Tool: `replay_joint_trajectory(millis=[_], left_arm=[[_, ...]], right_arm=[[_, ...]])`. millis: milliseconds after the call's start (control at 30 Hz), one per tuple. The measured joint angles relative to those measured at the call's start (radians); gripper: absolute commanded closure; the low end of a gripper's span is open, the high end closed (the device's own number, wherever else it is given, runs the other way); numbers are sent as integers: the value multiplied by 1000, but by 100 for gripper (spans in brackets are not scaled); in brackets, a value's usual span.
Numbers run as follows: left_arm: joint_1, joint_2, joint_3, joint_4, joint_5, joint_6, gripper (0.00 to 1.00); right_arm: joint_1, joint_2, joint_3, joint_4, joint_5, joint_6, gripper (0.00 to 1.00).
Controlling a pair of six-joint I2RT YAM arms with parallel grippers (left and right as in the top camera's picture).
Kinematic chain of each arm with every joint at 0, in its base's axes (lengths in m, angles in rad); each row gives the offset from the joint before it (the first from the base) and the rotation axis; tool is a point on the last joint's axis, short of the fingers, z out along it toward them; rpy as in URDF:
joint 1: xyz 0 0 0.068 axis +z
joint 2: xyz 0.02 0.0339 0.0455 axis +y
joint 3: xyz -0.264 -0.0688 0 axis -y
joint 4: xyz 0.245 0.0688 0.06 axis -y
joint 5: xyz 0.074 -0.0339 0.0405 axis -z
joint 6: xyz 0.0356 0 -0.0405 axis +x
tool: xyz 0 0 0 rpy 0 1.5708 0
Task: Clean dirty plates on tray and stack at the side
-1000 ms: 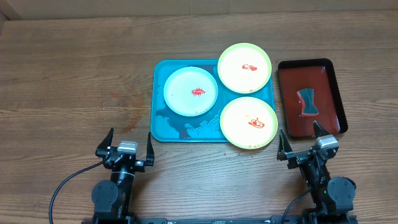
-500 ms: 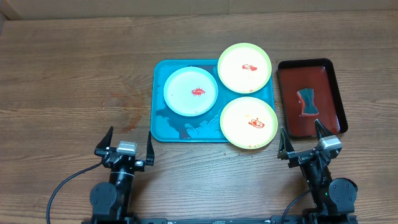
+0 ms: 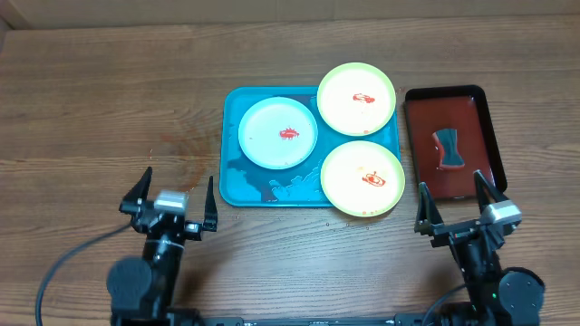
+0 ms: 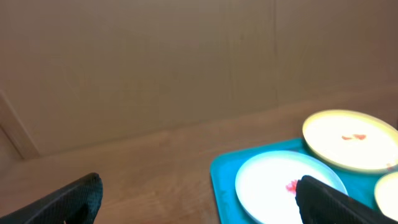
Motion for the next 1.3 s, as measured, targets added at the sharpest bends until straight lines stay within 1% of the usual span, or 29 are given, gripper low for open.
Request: replay_joint_trajectory(millis=[33, 67, 133, 233, 300, 333, 467, 567, 667, 767, 867, 1033, 1167, 1200, 1267, 1300], left_arm=[[0, 46, 44, -35, 9, 0, 0], [0, 135, 121, -60, 23, 0, 0], [0, 232, 211, -124, 45, 0, 0], [0, 403, 380, -235, 91, 0, 0], [0, 510, 492, -308, 126, 0, 0], [0, 566, 555, -375, 144, 0, 0], [0, 782, 804, -622, 193, 0, 0], [0, 935, 970, -790, 211, 0, 0], [0, 1051, 1073, -882, 219, 0, 0], [-2, 1146, 1117, -909, 223, 0, 0], [-14, 1232, 1121, -913, 227, 0, 0], [-25, 1365, 1121, -883, 244, -2, 1], [-25, 1446, 1121, -874, 290, -27, 0], [-25, 1464, 1121, -865, 298, -31, 5], [-26, 1498, 1121, -829, 309, -48, 22], [-27, 1516, 1121, -810, 312, -72, 28]], right_arm=[[0, 3, 26, -24, 0, 0, 0], [0, 21, 77, -55, 0, 0, 0], [0, 59, 142, -116, 0, 0, 0], [0, 158, 246, -174, 0, 0, 0], [0, 248, 326, -217, 0, 0, 0], [0, 292, 363, -238, 0, -1, 0], [0, 498, 561, -407, -1, 0, 0], [0, 689, 754, -565, -2, -2, 0], [0, 852, 912, -691, -2, -22, 0], [0, 1009, 1046, -805, -2, -43, 0], [0, 1177, 1156, -874, -3, -56, 0], [0, 1358, 1191, -908, -24, -64, 0], [0, 1458, 1191, -933, -52, -68, 0], [0, 1477, 1191, -937, -56, -68, 3], [0, 1500, 1191, -939, -60, -68, 11], [0, 1506, 1191, -938, -63, -69, 12]])
